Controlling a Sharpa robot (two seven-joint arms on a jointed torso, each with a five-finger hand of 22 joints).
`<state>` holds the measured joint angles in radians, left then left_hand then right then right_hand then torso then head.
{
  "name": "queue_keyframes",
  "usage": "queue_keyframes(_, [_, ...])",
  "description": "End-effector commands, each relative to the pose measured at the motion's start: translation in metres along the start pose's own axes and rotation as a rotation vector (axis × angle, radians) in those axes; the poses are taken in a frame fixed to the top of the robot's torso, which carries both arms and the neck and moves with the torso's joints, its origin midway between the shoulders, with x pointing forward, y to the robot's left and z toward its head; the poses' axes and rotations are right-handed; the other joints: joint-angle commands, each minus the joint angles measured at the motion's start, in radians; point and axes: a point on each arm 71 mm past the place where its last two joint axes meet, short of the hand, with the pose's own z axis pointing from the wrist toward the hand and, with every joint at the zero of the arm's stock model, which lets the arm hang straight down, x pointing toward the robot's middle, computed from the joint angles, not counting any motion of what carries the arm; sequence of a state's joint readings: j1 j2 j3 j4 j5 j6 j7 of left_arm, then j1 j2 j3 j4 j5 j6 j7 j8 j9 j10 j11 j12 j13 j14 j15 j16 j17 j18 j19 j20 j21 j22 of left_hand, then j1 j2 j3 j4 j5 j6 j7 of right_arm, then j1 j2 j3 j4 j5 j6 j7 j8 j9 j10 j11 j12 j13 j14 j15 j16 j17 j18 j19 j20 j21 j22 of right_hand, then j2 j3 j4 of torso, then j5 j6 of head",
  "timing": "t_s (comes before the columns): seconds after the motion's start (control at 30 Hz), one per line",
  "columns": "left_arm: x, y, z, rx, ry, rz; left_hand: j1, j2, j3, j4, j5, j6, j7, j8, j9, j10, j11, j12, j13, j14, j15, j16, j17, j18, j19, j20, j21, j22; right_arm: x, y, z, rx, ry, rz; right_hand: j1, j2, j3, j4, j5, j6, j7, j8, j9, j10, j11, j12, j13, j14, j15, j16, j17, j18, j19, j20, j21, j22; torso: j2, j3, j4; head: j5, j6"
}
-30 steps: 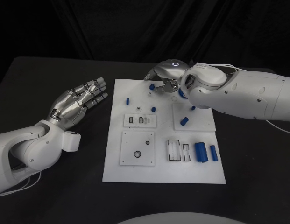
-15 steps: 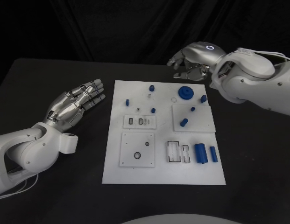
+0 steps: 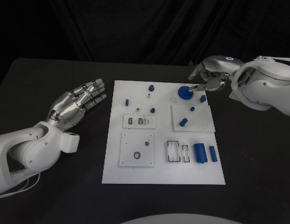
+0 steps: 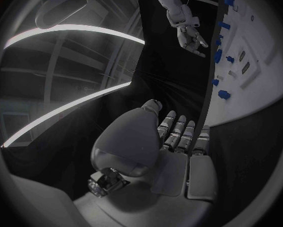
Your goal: Assemble the parts on the task board
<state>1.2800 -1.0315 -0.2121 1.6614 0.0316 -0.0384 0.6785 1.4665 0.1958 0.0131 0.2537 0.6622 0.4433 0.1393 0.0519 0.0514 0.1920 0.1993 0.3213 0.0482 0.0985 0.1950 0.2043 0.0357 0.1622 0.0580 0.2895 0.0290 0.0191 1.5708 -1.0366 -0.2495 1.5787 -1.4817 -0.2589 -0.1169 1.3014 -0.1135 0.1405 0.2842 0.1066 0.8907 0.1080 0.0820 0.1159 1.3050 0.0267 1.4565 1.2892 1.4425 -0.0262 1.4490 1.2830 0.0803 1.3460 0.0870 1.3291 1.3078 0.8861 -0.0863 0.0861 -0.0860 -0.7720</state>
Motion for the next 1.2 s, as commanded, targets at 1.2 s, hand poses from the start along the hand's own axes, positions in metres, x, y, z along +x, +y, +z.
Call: queue_keyframes(1.2, [0.001,-0.013,0.002,0.212,0.019,-0.020,0.010,0.000,0.023,-0.006,0.001,0.000,0.004,0.003,0.000,-0.006,0.012,0.002,0.000,-0.006,0.008,-0.003,0.000,0.000,-0.007,0.003,-0.003,-0.003,0.027,0.001,0.011,0.028,-0.069,-0.144,0.035,0.000,0.031,-0.012,0.089,-0.019,-0.026,0.014,-0.006,0.266,-0.026,0.114,0.282,0.128,-0.026,0.122,0.288,-0.050,0.139,-0.028,0.155,0.202,-0.001,-0.0009,-0.0032,-0.004,0.000])
